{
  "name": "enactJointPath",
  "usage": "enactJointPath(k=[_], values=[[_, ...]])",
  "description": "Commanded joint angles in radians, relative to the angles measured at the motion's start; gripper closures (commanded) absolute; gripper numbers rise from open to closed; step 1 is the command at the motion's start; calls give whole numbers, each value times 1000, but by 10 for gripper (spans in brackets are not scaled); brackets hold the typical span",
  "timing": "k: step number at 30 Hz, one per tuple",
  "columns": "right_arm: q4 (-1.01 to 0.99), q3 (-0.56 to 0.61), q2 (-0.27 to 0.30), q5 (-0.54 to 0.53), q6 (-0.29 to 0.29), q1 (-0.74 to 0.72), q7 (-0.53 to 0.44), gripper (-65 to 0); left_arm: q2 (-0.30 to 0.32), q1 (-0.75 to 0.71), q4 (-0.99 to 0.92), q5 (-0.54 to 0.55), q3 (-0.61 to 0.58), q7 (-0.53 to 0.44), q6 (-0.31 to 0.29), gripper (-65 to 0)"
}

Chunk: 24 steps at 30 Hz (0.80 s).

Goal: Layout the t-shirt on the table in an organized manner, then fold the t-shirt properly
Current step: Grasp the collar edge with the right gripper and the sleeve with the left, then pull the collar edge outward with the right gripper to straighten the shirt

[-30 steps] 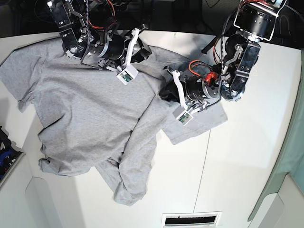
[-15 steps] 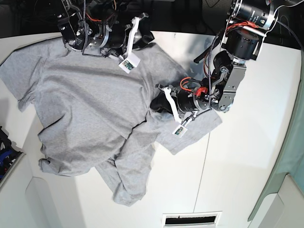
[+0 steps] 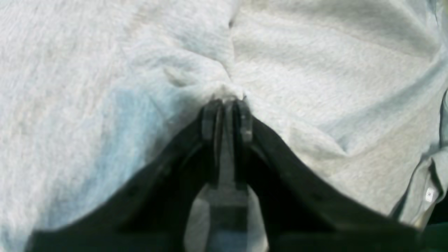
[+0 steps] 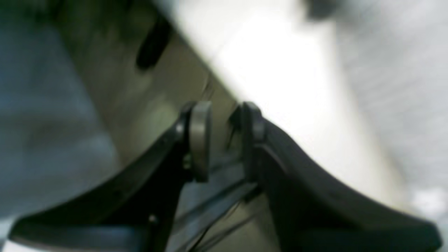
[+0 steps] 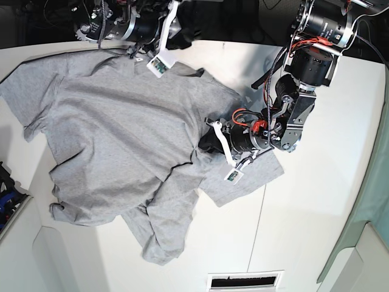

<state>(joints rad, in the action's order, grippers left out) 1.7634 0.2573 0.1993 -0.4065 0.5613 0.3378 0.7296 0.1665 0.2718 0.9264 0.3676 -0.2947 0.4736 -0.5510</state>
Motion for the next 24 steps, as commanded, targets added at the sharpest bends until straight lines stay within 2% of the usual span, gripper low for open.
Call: enactJointPath(k=[1,6,11,20,24], values=[[18,-18,2,1,0,-14,-23,-147,16,-6,-11,-71,0,91,57,-109],[0,-46,2,86,-1,-98,-23,-163,16,-6,-11,-69,0,92,57,-109],[-83,-45,2,96,-8,-165,-22,-322,16,-6,-11,-68,0,92,57,-109],[-151,-34,3,80,0,-158,34,-325,16,-6,-11,-69,0,100,58,-109],[-151,-33,8,14,15,-121,68,-325,16,-6,-11,-74,0,108,58,-108]])
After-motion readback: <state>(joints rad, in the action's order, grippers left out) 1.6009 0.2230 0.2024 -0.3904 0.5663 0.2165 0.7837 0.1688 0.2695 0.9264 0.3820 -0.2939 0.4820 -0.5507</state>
